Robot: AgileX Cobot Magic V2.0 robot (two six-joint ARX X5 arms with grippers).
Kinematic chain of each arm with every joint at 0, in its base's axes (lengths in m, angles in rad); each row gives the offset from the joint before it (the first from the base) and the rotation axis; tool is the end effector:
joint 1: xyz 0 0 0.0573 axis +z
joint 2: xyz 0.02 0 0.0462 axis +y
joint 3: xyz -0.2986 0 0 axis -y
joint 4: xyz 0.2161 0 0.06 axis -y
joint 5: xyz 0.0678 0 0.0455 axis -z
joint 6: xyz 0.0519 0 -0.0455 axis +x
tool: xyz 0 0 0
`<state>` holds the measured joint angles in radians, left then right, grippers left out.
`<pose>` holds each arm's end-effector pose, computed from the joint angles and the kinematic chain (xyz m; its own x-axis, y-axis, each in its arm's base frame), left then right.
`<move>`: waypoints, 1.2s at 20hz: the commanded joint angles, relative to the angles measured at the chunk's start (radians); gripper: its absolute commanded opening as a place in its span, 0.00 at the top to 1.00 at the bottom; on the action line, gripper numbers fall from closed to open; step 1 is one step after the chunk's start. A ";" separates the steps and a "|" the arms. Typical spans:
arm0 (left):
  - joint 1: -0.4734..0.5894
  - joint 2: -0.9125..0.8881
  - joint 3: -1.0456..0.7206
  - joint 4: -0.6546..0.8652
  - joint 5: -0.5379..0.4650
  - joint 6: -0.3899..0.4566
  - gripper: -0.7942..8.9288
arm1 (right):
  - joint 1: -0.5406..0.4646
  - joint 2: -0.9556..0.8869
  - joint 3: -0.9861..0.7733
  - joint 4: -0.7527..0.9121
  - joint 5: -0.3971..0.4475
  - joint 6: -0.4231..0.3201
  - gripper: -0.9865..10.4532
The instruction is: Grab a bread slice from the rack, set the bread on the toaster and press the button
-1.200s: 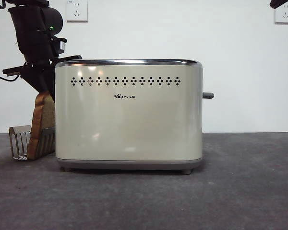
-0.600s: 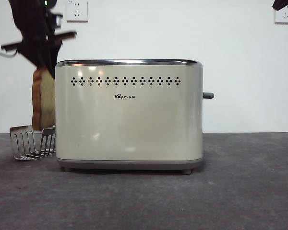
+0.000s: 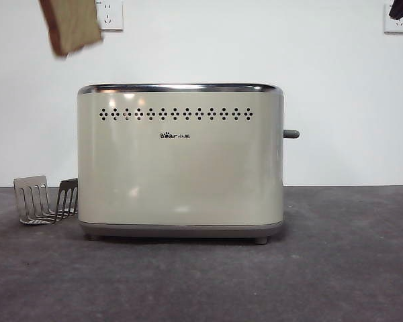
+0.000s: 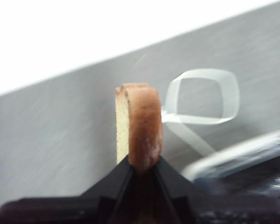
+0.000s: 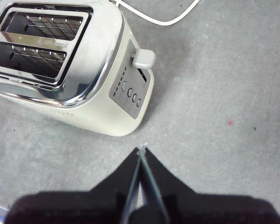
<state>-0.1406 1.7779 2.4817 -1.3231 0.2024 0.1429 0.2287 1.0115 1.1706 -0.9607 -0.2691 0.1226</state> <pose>0.2995 -0.0529 0.5124 0.7616 -0.3108 -0.5686 0.3781 0.9257 0.0005 0.1404 0.0469 0.3654 0.5928 0.4110 -0.6926 -0.3101 0.9102 0.2746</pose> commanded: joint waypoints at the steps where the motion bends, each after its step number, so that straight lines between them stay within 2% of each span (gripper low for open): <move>1: -0.006 -0.064 0.005 0.003 0.210 0.013 0.92 | 0.002 0.002 0.004 -0.002 -0.001 0.008 0.91; 2: -0.013 -0.087 0.005 0.003 0.262 0.036 0.92 | 0.002 0.002 0.004 -0.002 -0.003 0.008 0.91; 5: -0.063 -0.138 -0.013 0.003 0.325 0.108 0.92 | 0.002 0.002 0.004 -0.010 -0.003 0.008 0.91; 7: -0.119 -0.171 -0.071 0.003 0.373 0.206 0.92 | 0.002 0.002 0.004 -0.011 -0.003 0.007 0.91; 10: -0.208 -0.218 -0.218 0.002 0.371 0.345 0.92 | 0.002 0.002 0.004 -0.011 -0.003 0.003 0.91; 12: -0.245 -0.226 -0.271 0.002 0.312 0.442 0.92 | 0.002 0.002 0.004 -0.010 -0.003 -0.005 0.91; 14: -0.288 -0.220 -0.275 0.002 0.253 0.486 0.92 | 0.002 0.002 0.004 -0.010 -0.003 -0.035 0.91; 16: -0.336 -0.209 -0.275 0.002 0.213 0.579 0.91 | 0.002 0.002 0.004 -0.008 -0.003 -0.055 0.91; 19: -0.386 -0.183 -0.275 0.002 0.135 0.661 0.91 | 0.001 0.002 0.004 0.006 -0.003 -0.085 0.91; 24: -0.447 -0.122 -0.276 0.002 0.077 0.680 0.91 | 0.001 0.002 0.004 0.018 -0.003 -0.127 0.91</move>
<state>-0.5835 1.6554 2.2063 -1.3293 0.2764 0.8047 0.2287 1.0115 1.1706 -0.9493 -0.2695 0.0177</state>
